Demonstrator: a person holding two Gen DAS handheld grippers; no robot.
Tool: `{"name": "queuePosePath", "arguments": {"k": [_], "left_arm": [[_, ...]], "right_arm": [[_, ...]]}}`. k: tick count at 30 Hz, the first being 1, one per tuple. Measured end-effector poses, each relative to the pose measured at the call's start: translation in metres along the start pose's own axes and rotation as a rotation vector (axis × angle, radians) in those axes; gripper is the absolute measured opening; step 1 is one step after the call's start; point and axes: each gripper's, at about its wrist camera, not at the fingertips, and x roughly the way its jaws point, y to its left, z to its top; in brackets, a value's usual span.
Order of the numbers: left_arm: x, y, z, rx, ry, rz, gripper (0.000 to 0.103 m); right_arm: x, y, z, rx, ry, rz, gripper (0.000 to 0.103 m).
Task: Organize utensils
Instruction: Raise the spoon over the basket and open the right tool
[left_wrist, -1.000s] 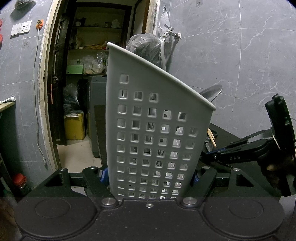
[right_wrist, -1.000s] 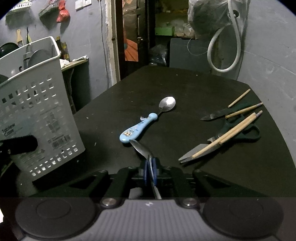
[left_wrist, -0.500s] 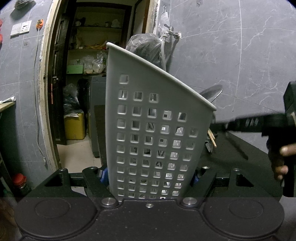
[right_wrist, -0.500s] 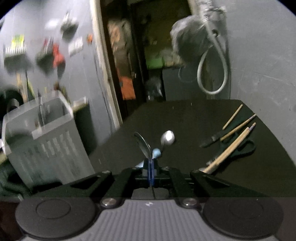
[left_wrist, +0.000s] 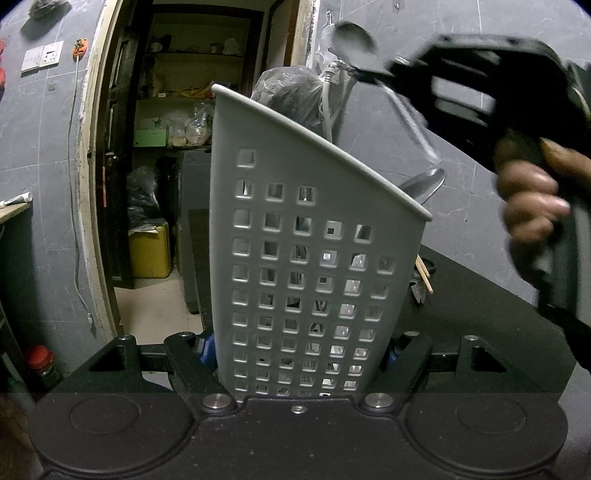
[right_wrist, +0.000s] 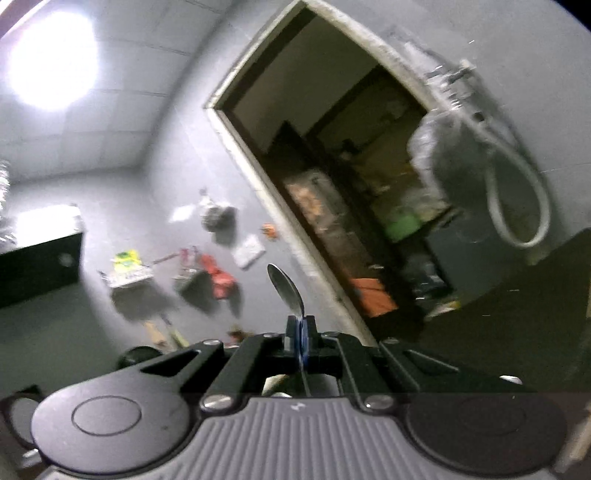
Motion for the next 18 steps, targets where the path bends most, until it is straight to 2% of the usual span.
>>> {"name": "queuePosePath", "arguments": {"k": [5,9,18], "left_arm": [[0.0,0.001,-0.001,-0.003,-0.001,-0.004,0.078],[0.0,0.001,-0.001,-0.004,-0.002,-0.007,0.078],[0.0,0.001,-0.001,-0.004,-0.002,-0.006,0.078]], "right_arm": [[0.039,-0.004,-0.004,-0.003,0.021,0.08,0.002],[0.055,-0.012,-0.015,0.027,0.05,0.106,0.002],[0.052,-0.026,-0.03,0.043,0.061,0.071,0.002]]}}
